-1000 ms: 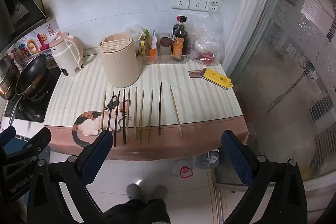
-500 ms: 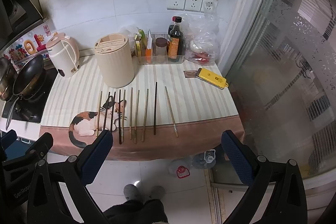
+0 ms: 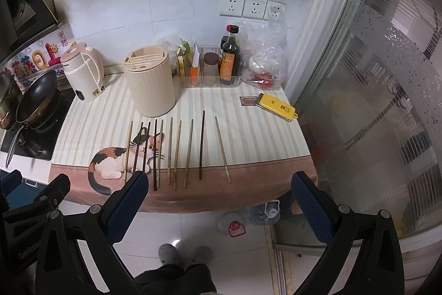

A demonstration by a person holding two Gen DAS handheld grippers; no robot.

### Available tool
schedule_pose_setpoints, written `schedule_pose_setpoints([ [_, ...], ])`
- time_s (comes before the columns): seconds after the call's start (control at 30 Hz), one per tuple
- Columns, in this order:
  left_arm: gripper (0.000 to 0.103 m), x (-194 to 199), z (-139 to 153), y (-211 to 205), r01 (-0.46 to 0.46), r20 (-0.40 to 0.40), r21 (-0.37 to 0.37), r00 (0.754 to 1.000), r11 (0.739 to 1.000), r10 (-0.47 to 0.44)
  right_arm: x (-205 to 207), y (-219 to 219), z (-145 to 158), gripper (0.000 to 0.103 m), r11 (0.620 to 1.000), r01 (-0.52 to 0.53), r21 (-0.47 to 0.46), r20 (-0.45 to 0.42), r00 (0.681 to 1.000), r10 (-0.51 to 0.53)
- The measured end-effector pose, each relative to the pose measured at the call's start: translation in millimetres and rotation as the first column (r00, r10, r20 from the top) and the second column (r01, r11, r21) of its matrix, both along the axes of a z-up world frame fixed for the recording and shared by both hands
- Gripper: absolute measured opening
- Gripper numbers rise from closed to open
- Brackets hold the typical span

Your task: Organize utensils

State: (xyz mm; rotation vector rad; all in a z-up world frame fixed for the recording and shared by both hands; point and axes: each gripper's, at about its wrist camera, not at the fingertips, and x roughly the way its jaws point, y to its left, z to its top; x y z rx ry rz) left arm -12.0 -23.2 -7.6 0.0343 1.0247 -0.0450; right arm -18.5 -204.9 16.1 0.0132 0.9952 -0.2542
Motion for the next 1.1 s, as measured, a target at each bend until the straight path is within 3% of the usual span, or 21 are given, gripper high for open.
schedule_pose_setpoints([
  [1.1,0.103,4.4,8.8,5.4,-0.013,0.014,-0.004,1.0,1.0,0.013,1.8,-1.4,5.0,0.103,1.0,-0.007,0.0,0.011,1.0,0.007],
])
